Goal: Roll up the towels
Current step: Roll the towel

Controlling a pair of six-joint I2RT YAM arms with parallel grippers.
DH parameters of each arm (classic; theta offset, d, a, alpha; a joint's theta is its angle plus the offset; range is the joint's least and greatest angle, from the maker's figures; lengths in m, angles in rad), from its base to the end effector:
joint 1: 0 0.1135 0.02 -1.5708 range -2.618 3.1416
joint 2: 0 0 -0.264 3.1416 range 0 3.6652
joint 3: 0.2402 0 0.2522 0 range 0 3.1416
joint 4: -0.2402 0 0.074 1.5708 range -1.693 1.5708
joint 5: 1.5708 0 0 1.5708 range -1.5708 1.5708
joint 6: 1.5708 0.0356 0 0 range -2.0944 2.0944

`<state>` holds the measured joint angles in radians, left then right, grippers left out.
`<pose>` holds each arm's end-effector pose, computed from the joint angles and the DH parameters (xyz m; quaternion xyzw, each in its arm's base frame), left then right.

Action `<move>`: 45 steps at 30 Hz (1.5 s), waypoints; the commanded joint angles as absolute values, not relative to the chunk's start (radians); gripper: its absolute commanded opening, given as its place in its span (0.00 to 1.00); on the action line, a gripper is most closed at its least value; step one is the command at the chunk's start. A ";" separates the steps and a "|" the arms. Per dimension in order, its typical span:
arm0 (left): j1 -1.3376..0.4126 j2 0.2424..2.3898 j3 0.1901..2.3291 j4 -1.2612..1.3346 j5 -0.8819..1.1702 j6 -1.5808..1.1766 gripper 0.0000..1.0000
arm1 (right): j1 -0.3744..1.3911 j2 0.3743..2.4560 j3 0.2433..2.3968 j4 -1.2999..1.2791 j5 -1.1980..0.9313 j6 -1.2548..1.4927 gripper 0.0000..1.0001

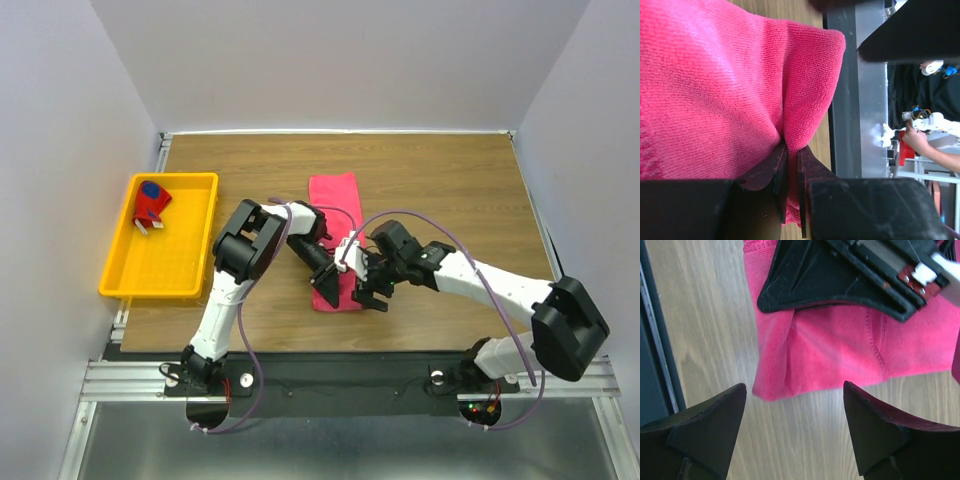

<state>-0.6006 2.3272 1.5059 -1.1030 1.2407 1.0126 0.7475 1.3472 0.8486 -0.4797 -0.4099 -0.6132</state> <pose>0.2964 -0.2439 0.0868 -0.5075 -0.6280 0.5894 0.0230 0.1846 0.1904 0.2180 -0.6352 0.6906 0.2134 0.2721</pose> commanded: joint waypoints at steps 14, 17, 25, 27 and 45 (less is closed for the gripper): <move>-0.577 2.369 1.551 -1.104 1.138 1.032 0.15 | 0.876 1.522 0.818 -0.262 -0.402 -0.519 0.52; -0.575 2.332 1.543 -1.101 1.138 1.029 0.22 | 0.876 1.563 0.824 -0.261 -0.420 -0.486 0.37; -0.545 2.181 1.532 -1.106 1.137 1.016 0.43 | 0.850 1.551 0.815 -0.271 -0.565 -0.393 0.10; -0.519 2.135 1.525 -1.115 1.137 1.016 0.47 | 0.807 1.548 0.831 -0.293 -0.619 -0.381 0.04; -0.237 1.398 1.100 -0.587 0.849 0.781 0.71 | 0.558 1.897 1.055 -0.521 -1.104 -0.364 0.05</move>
